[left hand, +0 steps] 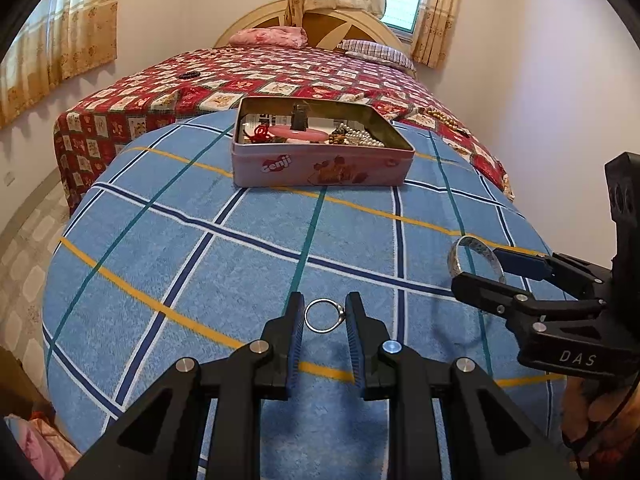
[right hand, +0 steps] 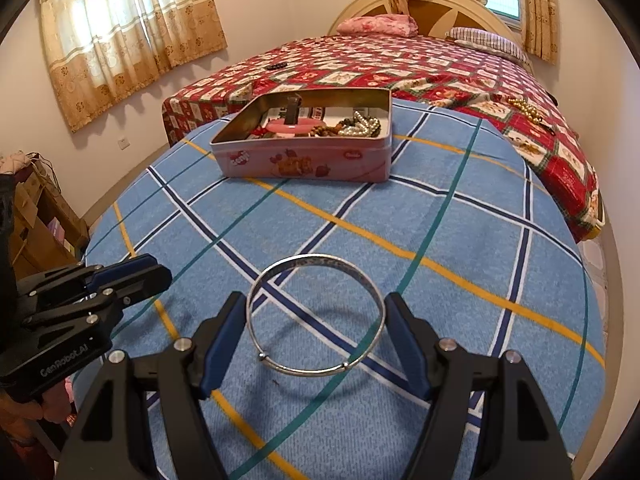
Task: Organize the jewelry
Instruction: 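Carry the silver ring with the left tool while the right tool carries the silver bangle toward the tin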
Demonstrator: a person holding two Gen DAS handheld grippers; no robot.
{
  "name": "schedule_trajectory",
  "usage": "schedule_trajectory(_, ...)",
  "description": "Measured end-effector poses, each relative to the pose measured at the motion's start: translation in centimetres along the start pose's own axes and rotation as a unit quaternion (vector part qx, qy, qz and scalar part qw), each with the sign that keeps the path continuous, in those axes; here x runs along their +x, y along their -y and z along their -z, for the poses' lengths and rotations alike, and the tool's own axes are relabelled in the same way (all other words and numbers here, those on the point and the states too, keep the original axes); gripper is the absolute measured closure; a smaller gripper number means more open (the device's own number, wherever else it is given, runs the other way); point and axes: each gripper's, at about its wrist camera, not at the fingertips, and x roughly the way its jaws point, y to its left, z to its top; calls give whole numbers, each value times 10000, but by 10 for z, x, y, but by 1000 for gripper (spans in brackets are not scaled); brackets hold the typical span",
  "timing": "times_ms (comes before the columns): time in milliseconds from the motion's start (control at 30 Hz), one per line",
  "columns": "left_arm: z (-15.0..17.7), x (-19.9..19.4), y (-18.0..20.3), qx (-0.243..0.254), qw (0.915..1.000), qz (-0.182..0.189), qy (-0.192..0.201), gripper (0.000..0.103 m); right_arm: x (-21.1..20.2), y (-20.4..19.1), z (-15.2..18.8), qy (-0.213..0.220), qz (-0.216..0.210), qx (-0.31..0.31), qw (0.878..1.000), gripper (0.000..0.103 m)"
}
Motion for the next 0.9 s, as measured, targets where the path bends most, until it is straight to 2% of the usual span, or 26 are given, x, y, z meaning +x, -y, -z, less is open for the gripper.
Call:
schedule_trajectory(233,3,-1,-15,-260,9996,99,76,82,3,-1,0,8,-68,49,10000,30)
schedule_trajectory(567,-4,-6,-2,39,9997,71,244,82,-6,-1,-6,211,-140,78,9996,30)
schedule_trajectory(900,-22,-2,11,123,9995,130,266,82,-10,6,-15,322,-102,226,9992,30)
